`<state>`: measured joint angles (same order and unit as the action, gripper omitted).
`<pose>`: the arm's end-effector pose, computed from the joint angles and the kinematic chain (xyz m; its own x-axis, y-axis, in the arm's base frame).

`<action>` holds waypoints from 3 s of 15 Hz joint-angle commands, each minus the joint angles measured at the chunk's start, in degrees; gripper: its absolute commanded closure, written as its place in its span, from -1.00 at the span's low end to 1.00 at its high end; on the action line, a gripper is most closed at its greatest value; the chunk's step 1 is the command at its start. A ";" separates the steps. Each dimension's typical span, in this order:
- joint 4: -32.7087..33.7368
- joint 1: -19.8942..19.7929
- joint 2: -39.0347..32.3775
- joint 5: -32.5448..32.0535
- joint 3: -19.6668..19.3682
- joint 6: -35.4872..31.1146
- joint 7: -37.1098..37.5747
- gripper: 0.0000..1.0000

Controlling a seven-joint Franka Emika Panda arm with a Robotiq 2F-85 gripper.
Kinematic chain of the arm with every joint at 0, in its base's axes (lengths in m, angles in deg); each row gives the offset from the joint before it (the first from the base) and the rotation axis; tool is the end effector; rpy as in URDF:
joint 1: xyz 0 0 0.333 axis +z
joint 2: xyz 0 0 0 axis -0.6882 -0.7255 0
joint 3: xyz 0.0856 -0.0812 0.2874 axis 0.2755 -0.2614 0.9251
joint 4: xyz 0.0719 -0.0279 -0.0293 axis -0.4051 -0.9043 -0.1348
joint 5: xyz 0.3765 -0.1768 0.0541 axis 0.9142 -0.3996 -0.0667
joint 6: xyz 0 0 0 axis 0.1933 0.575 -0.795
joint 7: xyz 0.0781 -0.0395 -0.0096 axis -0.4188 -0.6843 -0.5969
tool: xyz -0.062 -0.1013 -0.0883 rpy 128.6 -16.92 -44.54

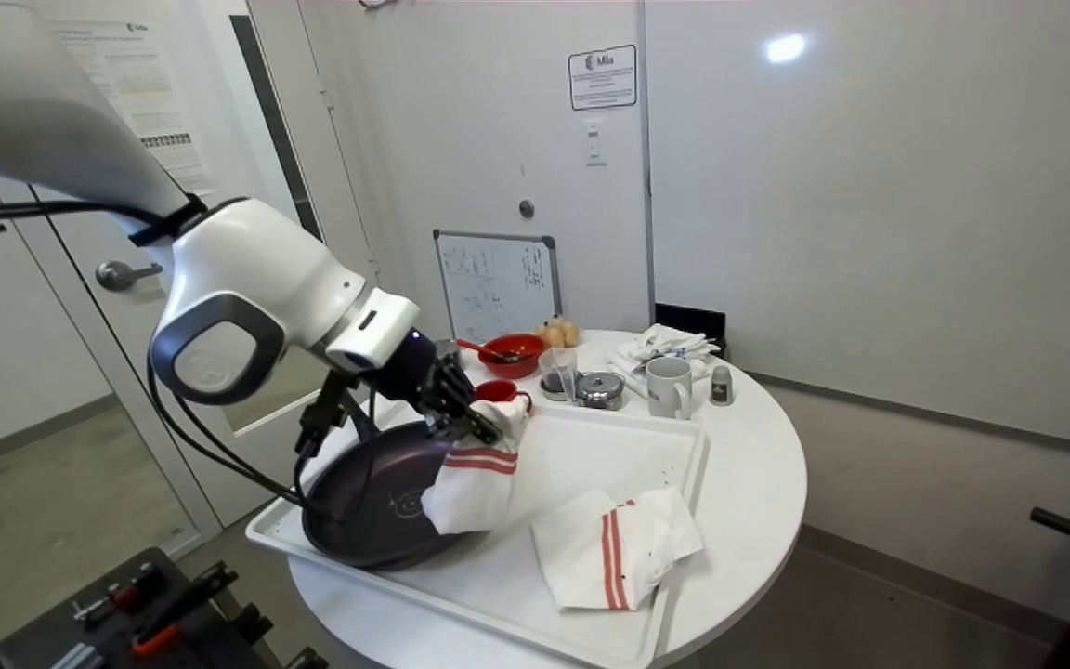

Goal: Wipe the pan with a towel

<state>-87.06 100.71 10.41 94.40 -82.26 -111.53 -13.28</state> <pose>0.4193 -0.1273 0.1868 0.4776 -0.6781 0.5586 -0.7505 -0.6454 -0.1418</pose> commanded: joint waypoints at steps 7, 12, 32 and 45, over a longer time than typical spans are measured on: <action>1.01 -14.66 9.17 -1.49 2.48 7.10 -5.76 0.79; 0.97 -14.20 8.69 -1.47 2.65 7.10 -5.68 0.79; 24.45 -19.03 -1.00 -8.50 -1.55 42.09 -7.28 0.95; 50.28 -60.68 -17.26 -20.89 44.17 51.58 -2.18 0.95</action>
<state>-44.93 44.49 -0.87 76.51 -42.54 -62.69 -17.24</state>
